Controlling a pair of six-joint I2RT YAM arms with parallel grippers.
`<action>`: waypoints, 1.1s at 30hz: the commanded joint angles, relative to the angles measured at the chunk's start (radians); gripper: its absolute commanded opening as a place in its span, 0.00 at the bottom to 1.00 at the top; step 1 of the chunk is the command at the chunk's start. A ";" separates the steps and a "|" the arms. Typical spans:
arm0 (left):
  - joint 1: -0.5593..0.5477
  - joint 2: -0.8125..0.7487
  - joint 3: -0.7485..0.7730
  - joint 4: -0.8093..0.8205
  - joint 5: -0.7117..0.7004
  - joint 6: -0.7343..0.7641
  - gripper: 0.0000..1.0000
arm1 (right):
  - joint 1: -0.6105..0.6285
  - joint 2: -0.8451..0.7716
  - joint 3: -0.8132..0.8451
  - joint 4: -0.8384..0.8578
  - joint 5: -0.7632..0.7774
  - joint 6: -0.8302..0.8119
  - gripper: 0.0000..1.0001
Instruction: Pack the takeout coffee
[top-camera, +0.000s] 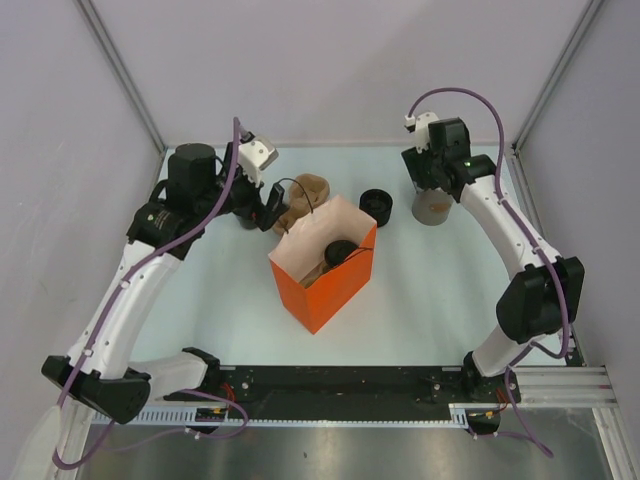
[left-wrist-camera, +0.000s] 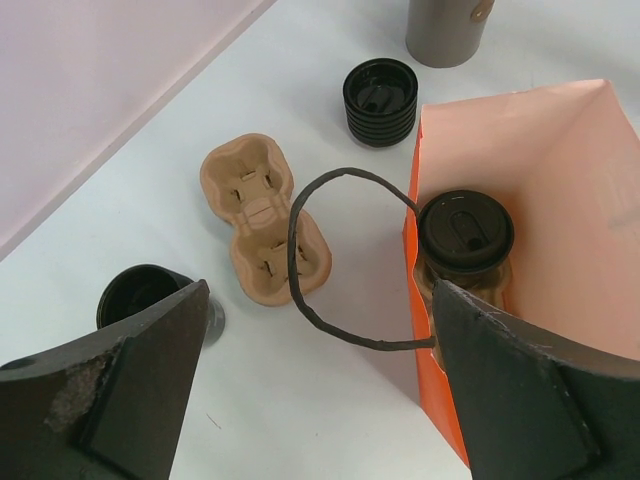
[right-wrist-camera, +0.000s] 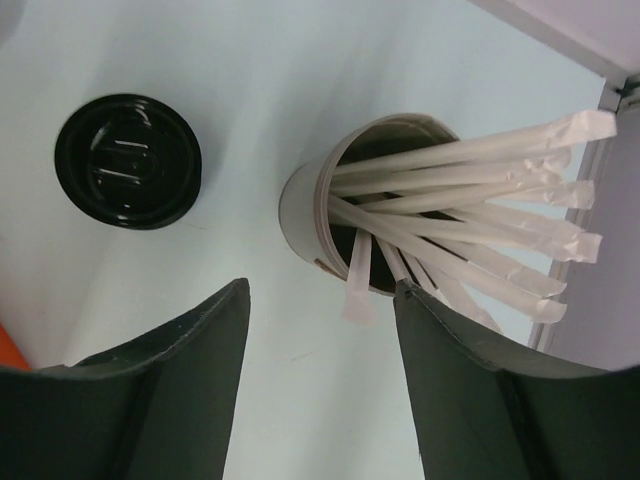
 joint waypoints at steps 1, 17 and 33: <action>-0.003 -0.029 0.003 0.013 0.017 0.005 0.96 | 0.001 0.021 -0.012 -0.007 0.042 0.015 0.62; -0.014 -0.005 0.000 0.023 0.031 -0.004 0.83 | -0.017 0.072 -0.044 0.002 0.124 0.013 0.47; -0.035 0.047 0.038 0.023 0.012 0.012 0.52 | -0.032 0.087 -0.041 -0.004 0.121 0.015 0.08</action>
